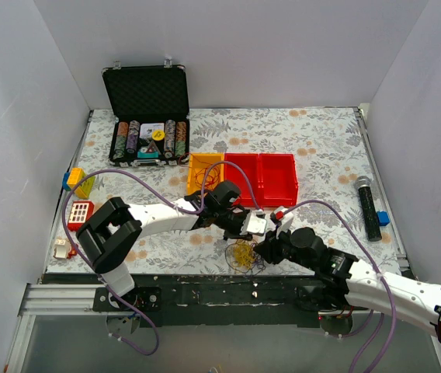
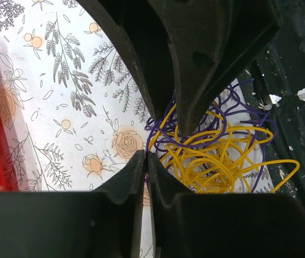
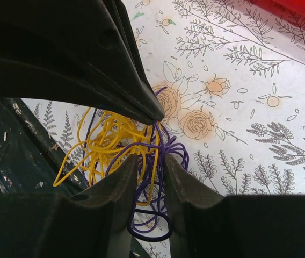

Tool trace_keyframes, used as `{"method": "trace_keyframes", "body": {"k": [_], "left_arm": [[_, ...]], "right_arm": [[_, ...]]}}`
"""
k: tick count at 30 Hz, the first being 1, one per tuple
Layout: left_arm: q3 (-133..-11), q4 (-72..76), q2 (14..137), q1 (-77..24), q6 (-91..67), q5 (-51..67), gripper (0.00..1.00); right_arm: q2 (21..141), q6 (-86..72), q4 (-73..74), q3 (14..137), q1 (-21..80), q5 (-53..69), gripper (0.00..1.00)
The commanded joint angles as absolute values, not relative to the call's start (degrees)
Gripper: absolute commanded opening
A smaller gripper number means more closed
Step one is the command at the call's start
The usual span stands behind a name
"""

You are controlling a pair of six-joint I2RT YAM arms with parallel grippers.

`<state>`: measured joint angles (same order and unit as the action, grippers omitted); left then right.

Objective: Untangle the cables

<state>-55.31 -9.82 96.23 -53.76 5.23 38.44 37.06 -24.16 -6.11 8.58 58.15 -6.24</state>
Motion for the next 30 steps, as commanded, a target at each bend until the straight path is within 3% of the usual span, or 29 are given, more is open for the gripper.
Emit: {"method": "trace_keyframes", "body": {"k": [1,6,11,14,30], "left_arm": [[-55.9,-9.0,94.4,-54.1,6.6,40.0,0.00],[-55.6,-8.9,91.9,-54.2,4.8,36.9,0.00],[-56.1,-8.7,87.1,-54.2,-3.8,31.3,0.00],[-56.0,-8.8,83.4,-54.2,-11.7,28.0,0.00],[-55.2,-12.0,71.1,-54.2,-21.8,30.0,0.00]], "right_arm": [[36.0,-22.2,-7.3,11.9,58.4,-6.2,0.33],[36.3,-21.4,-5.3,14.1,58.4,-7.0,0.35],[35.0,-21.2,-2.5,15.2,58.3,-9.9,0.56],[34.4,-19.9,-0.1,17.5,58.3,-11.6,0.61],[32.2,-18.7,3.8,24.4,58.4,-16.5,0.66]]}}
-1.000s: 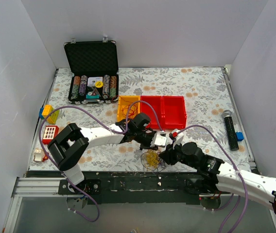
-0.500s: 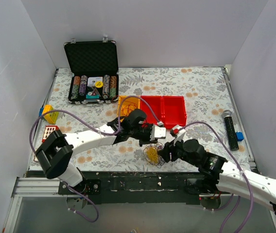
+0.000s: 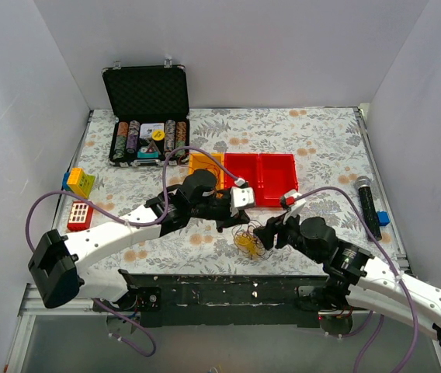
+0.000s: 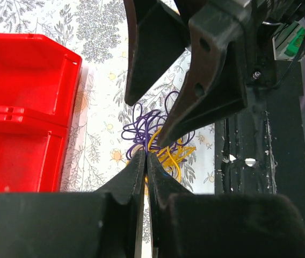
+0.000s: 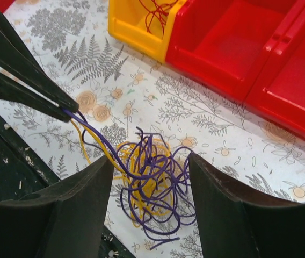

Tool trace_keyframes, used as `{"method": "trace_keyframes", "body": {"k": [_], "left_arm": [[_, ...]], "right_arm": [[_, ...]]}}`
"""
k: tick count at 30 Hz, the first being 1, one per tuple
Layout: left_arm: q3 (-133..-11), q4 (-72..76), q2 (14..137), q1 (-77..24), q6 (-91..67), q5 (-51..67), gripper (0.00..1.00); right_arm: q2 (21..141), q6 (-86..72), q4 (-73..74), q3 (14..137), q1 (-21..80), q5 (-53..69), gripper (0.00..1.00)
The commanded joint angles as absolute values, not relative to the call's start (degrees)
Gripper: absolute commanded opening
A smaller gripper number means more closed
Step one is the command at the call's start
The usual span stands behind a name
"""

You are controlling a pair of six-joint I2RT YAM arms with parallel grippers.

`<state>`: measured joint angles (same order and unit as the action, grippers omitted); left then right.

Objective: Untangle the cables

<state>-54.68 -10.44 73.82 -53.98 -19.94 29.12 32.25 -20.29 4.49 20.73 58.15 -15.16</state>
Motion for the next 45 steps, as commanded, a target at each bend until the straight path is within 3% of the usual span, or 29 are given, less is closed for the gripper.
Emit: {"method": "trace_keyframes", "body": {"k": [1,11,18,23,27,33,37,45], "left_arm": [[-55.5,-12.4,70.8,-54.2,-22.1,30.5,0.00],[-54.9,-13.4,69.7,-54.2,-22.0,34.5,0.09],[-52.4,-11.4,70.3,-54.2,-20.2,34.0,0.16],[-50.4,-8.3,71.5,-54.2,-17.8,28.9,0.20],[-45.3,-1.5,72.1,-53.6,-15.2,13.0,0.47],[-43.9,-1.4,73.8,-46.9,-19.5,13.5,0.67],[-41.9,6.0,74.3,-43.7,-21.2,13.4,0.69],[-41.9,6.2,78.4,-43.4,-13.8,22.5,0.68]], "right_arm": [[32.4,-18.7,3.8,24.6,58.3,-16.3,0.65],[35.9,-20.0,2.4,24.8,58.3,-12.4,0.41],[36.1,-19.9,1.8,24.6,58.2,-10.5,0.32],[35.9,-20.4,1.6,24.0,58.3,-10.1,0.31],[35.0,-20.1,2.3,23.7,58.3,-10.8,0.31],[34.3,-20.3,1.9,22.6,58.3,-10.6,0.31],[34.5,-20.6,1.1,22.1,58.3,-10.6,0.31],[35.7,-20.3,0.5,22.2,58.3,-10.7,0.31]]}}
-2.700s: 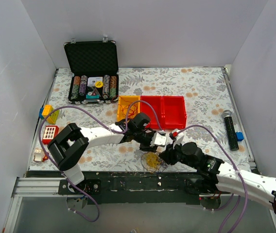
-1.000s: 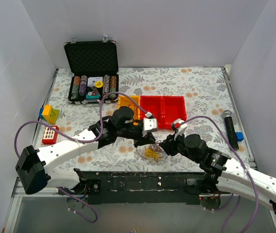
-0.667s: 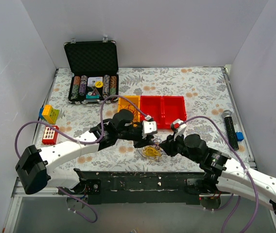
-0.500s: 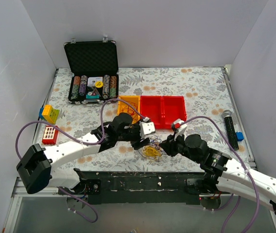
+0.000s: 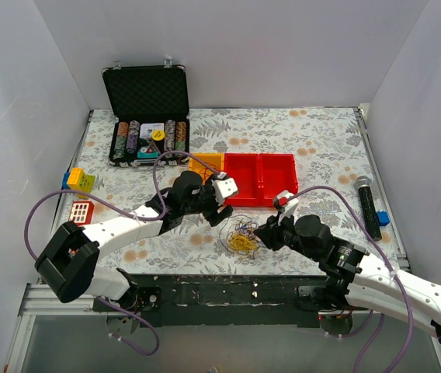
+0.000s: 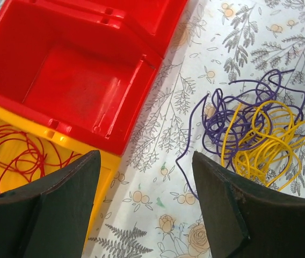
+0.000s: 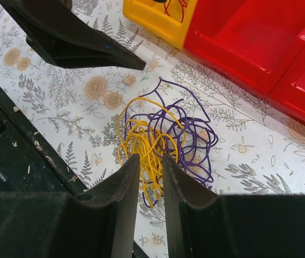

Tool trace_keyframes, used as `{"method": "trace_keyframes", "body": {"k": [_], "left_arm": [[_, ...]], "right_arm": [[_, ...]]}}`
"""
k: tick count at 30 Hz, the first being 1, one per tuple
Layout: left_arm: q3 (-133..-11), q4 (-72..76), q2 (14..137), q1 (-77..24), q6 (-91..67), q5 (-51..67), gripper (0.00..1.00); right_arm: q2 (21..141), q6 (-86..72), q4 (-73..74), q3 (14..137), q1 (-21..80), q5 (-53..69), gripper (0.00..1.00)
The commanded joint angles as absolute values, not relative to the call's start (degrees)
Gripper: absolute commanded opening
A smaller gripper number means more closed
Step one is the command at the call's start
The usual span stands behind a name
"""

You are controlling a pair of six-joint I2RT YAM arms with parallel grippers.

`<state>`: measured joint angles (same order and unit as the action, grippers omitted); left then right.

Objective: Untangle the cables

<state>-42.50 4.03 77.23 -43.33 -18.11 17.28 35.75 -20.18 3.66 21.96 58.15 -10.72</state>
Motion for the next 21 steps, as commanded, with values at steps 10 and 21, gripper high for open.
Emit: {"method": "trace_keyframes", "body": {"k": [10,21], "left_arm": [[-42.8,3.0,82.9,-43.5,1.3,28.2,0.69],[-45.1,6.2,88.0,-44.1,6.4,29.2,0.65]], "right_arm": [[35.0,-21.3,0.5,21.0,58.3,-10.6,0.31],[33.5,-21.7,-0.6,20.7,58.3,-9.9,0.31]]}}
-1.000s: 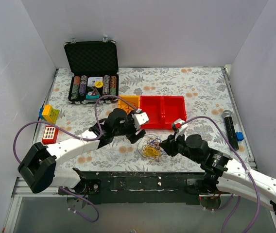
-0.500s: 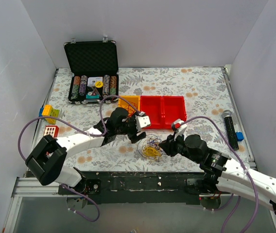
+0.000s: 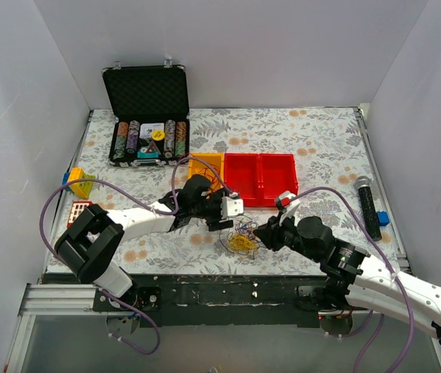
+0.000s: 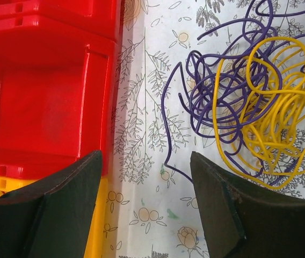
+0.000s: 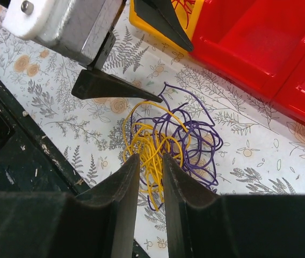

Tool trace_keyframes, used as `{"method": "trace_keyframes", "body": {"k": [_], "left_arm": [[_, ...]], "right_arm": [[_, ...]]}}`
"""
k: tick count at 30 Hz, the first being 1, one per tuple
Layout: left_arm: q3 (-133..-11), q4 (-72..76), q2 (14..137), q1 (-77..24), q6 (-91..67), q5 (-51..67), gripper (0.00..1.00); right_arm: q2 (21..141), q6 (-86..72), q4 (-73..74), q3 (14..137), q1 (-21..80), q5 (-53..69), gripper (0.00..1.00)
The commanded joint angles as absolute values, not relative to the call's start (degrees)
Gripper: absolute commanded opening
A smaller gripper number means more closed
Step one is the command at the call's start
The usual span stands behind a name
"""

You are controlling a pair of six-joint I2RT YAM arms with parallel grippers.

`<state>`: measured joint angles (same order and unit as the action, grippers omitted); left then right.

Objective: Untangle the cables

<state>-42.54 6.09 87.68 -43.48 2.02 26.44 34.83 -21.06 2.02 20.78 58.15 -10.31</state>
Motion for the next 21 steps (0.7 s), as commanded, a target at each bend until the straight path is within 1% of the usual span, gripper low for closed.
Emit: {"method": "trace_keyframes", "body": {"k": [1,4,7,11,12,14,16,18,20,21], "left_arm": [[-45.1,6.0,88.1,-44.5,6.7,29.4,0.64],[-44.8,5.8,88.3,-45.7,7.8,30.1,0.59],[-44.7,6.2,88.7,-47.3,8.8,30.4,0.44],[-44.7,6.1,89.0,-49.0,10.7,29.1,0.05],[-44.8,6.2,88.9,-49.0,10.6,28.4,0.00],[-45.3,6.1,88.1,-49.0,10.3,26.9,0.00],[-45.8,5.4,86.6,-49.0,9.5,25.8,0.00],[-46.2,5.0,84.6,-49.0,8.3,24.8,0.00],[-46.7,4.2,82.2,-49.4,5.9,23.8,0.00],[-46.7,3.9,81.0,-49.7,5.0,23.4,0.00]], "right_arm": [[33.2,-21.6,-0.4,20.7,58.3,-10.1,0.31],[32.3,-21.5,-0.2,20.3,58.3,-10.6,0.31],[32.5,-21.4,-0.2,20.4,58.3,-10.6,0.31],[32.9,-21.4,-0.1,20.9,58.3,-10.6,0.31],[32.7,-21.4,-0.1,21.1,58.4,-10.7,0.32],[32.6,-21.4,-0.1,21.5,58.4,-11.3,0.34],[32.4,-21.2,-0.1,22.1,58.3,-12.2,0.41],[32.5,-20.5,-0.1,22.9,58.3,-13.2,0.52],[32.9,-19.3,-0.1,23.7,58.3,-14.1,0.59],[33.0,-18.7,-0.1,24.3,58.3,-14.9,0.61]]}}
